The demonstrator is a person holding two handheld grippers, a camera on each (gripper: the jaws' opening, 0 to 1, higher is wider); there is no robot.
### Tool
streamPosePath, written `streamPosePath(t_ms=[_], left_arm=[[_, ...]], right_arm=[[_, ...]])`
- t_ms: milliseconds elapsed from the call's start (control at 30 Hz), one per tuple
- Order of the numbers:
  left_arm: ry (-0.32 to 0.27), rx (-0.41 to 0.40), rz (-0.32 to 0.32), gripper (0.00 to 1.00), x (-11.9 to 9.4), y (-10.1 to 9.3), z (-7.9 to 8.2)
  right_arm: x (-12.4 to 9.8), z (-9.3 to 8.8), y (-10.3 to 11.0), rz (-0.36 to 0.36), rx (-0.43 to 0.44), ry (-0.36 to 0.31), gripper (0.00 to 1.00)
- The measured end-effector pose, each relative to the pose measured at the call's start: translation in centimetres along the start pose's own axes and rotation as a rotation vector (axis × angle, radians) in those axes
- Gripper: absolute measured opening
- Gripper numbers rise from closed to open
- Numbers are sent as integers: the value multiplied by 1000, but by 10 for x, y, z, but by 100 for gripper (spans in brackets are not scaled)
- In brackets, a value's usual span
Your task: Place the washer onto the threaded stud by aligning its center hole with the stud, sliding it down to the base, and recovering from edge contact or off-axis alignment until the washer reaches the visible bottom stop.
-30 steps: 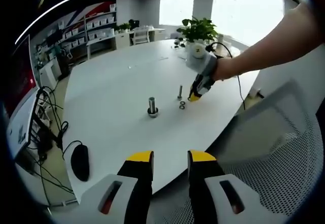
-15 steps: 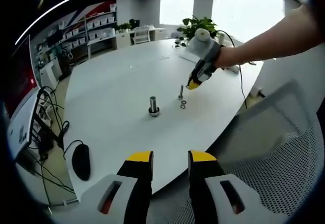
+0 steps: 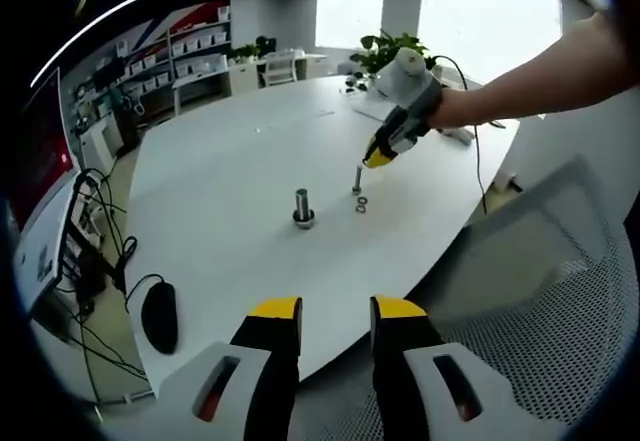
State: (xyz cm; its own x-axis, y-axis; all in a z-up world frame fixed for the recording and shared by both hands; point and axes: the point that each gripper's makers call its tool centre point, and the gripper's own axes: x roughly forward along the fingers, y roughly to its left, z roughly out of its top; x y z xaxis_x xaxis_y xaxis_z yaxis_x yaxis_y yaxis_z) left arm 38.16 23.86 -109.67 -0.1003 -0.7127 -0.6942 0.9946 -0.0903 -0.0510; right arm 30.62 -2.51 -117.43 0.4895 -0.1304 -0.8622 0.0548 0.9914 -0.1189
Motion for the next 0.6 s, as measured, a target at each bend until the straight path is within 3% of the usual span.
streamPosePath(t_ms=[100,600], left_arm=[[-1,-3,2,25,0,0,0],[2,-3,-4,25,0,0,-1]], right_arm=[[1,7,6,6,-28,1,14],[15,2,3,30,-36,42,14]])
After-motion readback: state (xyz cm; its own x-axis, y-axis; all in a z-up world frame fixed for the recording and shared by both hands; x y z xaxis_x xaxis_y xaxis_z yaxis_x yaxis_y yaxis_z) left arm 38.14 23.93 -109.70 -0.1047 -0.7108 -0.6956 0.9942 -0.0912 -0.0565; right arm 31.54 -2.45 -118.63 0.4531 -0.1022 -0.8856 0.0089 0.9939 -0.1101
